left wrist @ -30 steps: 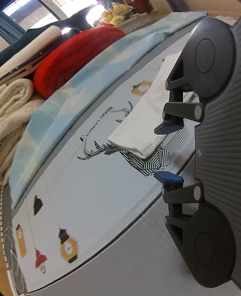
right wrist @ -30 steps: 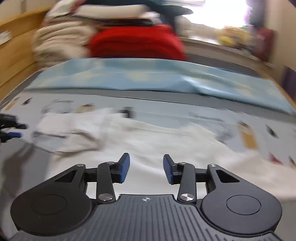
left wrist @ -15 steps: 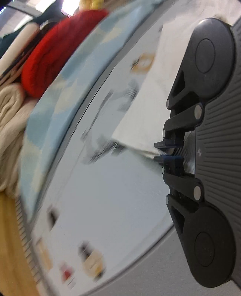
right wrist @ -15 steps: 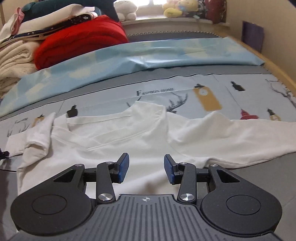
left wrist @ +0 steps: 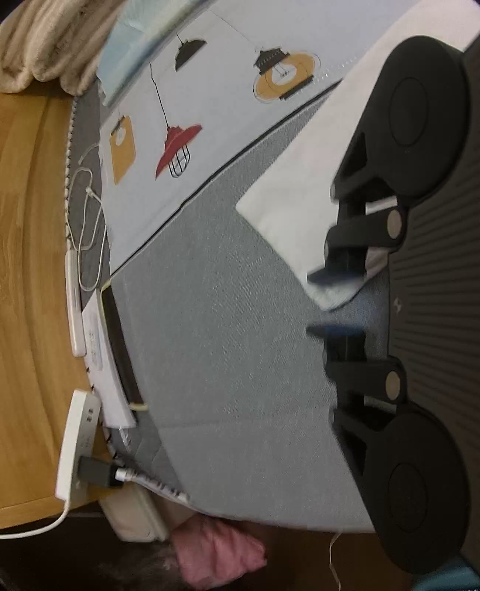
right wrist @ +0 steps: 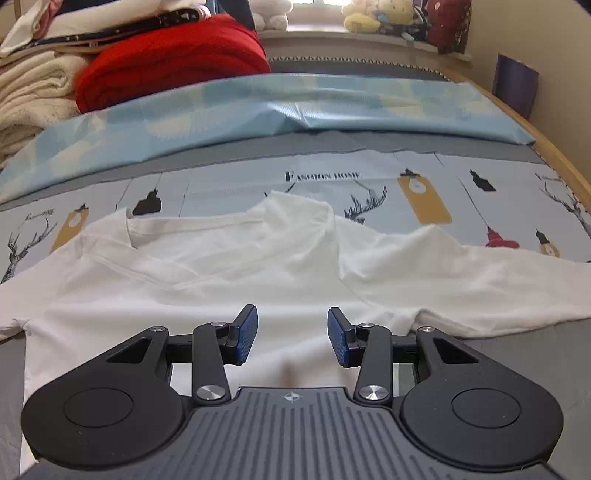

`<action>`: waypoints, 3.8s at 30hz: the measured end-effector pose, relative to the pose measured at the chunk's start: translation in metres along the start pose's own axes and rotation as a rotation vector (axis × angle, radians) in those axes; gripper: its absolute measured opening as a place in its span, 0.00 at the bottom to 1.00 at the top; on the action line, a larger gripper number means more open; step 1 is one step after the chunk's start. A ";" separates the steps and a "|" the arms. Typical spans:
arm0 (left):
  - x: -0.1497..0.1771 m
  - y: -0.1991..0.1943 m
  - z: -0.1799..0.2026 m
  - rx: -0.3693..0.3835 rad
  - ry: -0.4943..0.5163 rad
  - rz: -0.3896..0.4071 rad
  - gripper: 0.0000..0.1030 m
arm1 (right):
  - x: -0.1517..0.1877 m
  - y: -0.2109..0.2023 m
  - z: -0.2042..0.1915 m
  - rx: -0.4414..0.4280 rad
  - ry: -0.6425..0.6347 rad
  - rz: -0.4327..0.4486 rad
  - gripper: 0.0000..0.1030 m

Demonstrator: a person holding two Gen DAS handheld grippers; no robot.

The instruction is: Fold small clothes

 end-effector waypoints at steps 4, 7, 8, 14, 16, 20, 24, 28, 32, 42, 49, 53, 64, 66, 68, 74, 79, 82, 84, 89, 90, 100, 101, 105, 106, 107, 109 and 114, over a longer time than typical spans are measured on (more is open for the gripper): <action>-0.002 -0.052 0.024 0.087 0.014 0.092 0.34 | 0.004 0.005 -0.002 0.019 0.028 -0.027 0.43; 0.016 -0.106 0.077 0.307 0.137 0.164 0.35 | 0.009 0.009 -0.001 0.033 0.057 -0.045 0.43; 0.027 -0.126 0.097 0.398 0.196 0.179 0.35 | 0.010 0.010 -0.001 0.036 0.068 -0.051 0.43; 0.128 -0.233 0.199 0.848 0.547 0.223 0.35 | 0.011 0.008 0.007 0.041 0.107 -0.047 0.43; 0.162 -0.255 0.226 0.927 0.633 0.195 0.35 | 0.012 0.007 0.012 0.044 0.119 -0.047 0.44; 0.206 -0.283 0.269 0.995 0.698 0.172 0.42 | 0.018 0.006 0.019 0.039 0.151 -0.068 0.44; 0.223 -0.278 0.300 0.991 0.694 0.162 0.48 | 0.017 0.005 0.023 0.038 0.150 -0.062 0.44; 0.234 -0.262 0.323 0.985 0.702 0.125 0.54 | 0.014 0.007 0.026 0.034 0.151 -0.060 0.44; 0.244 -0.255 0.338 0.970 0.787 0.163 0.50 | 0.012 0.010 0.030 0.017 0.156 -0.067 0.44; 0.226 -0.274 0.332 1.003 0.708 0.248 0.02 | 0.015 0.017 0.044 0.029 0.177 -0.086 0.44; 0.273 -0.264 0.341 1.062 0.911 0.112 0.02 | 0.018 0.013 0.045 0.032 0.170 -0.081 0.44; 0.269 -0.294 0.338 0.967 0.905 0.225 0.03 | 0.021 0.012 0.046 0.040 0.156 -0.087 0.44; 0.326 -0.320 0.278 0.794 1.246 0.220 0.21 | 0.019 -0.006 0.080 0.069 0.217 -0.048 0.44; 0.323 -0.338 0.253 0.825 1.240 0.250 0.28 | 0.021 -0.012 0.087 0.062 0.239 -0.040 0.44; 0.322 -0.352 0.223 0.871 1.218 0.194 0.38 | 0.021 -0.018 0.095 0.061 0.257 -0.030 0.44; 0.366 -0.374 0.168 0.927 1.138 0.037 0.39 | 0.025 -0.043 0.135 0.064 0.359 0.042 0.44; 0.435 -0.361 0.158 0.891 1.257 -0.092 0.39 | 0.043 -0.055 0.165 0.062 0.394 0.046 0.28; 0.460 -0.354 0.155 0.872 1.328 -0.171 0.47 | 0.055 -0.056 0.184 0.073 0.410 0.035 0.27; 0.464 -0.363 0.152 0.857 1.386 -0.133 0.48 | 0.059 -0.059 0.203 0.087 0.454 0.051 0.27; 0.440 -0.400 0.154 0.943 1.288 -0.025 0.51 | 0.064 -0.067 0.271 0.122 0.672 0.137 0.31; 0.437 -0.404 0.154 0.947 1.274 -0.003 0.51 | 0.065 -0.067 0.283 0.122 0.720 0.155 0.34; 0.425 -0.419 0.169 0.974 1.246 0.017 0.52 | 0.080 -0.023 0.383 0.199 0.970 0.318 0.44; 0.424 -0.421 0.172 0.966 1.247 0.015 0.52 | 0.080 -0.017 0.388 0.206 0.984 0.321 0.44; 0.420 -0.417 0.177 0.947 1.246 0.023 0.52 | 0.085 0.005 0.402 0.238 1.075 0.306 0.44; 0.418 -0.418 0.178 0.948 1.241 0.020 0.52 | 0.084 0.009 0.404 0.249 1.077 0.317 0.44; 0.416 -0.418 0.179 0.949 1.236 0.018 0.52 | 0.082 0.011 0.403 0.270 1.060 0.330 0.44; 0.413 -0.420 0.179 0.955 1.225 0.015 0.52 | 0.075 0.016 0.398 0.301 1.025 0.332 0.44; 0.408 -0.419 0.174 0.964 1.224 0.020 0.52 | 0.066 0.026 0.389 0.355 0.987 0.343 0.04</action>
Point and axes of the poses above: each gripper's, at about its wrist camera, not at the fingertips, and y roughly the way its jaws point, z to its right, x to its underside, the point moved 5 cm from there along y, roughly the way its jaws point, and after that the axes turned 7 degrees about -x, right-handed, at the moved point
